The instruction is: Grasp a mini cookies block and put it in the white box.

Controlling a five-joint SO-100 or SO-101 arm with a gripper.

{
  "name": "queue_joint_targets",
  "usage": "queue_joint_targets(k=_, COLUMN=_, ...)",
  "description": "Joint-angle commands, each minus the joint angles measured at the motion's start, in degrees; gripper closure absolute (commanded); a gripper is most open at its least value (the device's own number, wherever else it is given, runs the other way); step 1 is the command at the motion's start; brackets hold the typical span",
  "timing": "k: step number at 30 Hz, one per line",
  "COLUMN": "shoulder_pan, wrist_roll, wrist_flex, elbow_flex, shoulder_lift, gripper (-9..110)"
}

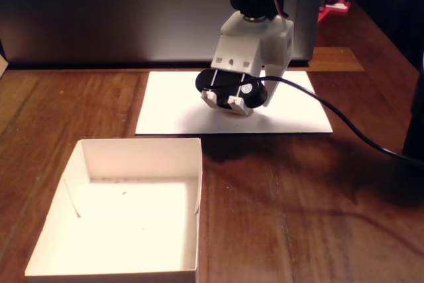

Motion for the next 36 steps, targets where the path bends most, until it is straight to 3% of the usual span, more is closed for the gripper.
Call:
queue_joint_targets(k=1, shoulder_pan=-0.18, wrist_roll=0.88, wrist_flex=-0.53, elbow_flex=-2.99, shoulder_lift=0.88, gripper=68)
queue_joint_targets(k=36, shoulder_pan=3.16, wrist_roll=0.7, wrist_flex=3.78, elbow_flex=-16.26, shoulder_lift=-8.17, gripper=69)
